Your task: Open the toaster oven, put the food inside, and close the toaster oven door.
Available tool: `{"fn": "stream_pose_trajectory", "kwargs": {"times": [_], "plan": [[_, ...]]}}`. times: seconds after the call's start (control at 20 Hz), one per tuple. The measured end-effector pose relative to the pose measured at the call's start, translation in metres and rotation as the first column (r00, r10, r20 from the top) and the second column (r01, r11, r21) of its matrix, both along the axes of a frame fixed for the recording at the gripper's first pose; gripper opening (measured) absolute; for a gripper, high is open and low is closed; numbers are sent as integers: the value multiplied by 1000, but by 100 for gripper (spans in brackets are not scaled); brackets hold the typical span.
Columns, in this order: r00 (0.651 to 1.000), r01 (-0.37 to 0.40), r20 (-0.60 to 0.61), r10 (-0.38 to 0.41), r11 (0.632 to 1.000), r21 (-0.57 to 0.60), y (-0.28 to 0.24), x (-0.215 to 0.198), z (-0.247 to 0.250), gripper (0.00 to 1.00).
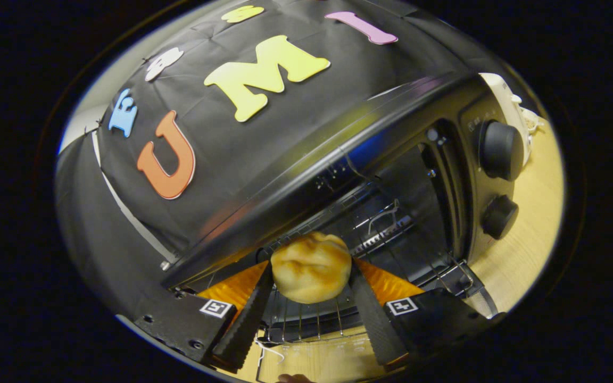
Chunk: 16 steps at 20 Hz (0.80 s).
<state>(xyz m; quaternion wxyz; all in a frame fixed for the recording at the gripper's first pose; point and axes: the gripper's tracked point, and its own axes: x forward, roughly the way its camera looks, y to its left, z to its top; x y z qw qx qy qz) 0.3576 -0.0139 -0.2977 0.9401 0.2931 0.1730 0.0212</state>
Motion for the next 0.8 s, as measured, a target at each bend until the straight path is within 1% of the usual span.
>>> {"fn": "stream_pose_trajectory", "kwargs": {"times": [0.1, 0.25, 0.35, 0.5, 0.8], "plan": [[1000, 10, 3, -9, 999, -34, -6, 0, 2, 96], [1000, 2, 3, -2, 1000, -25, -5, -5, 6, 100], [1000, 4, -9, -4, 1000, -25, -5, -13, 6, 100], [1000, 12, 15, -11, 999, -49, -5, -29, 14, 100], [999, 10, 44, -6, 994, -106, 1, -75, 23, 100]]}}
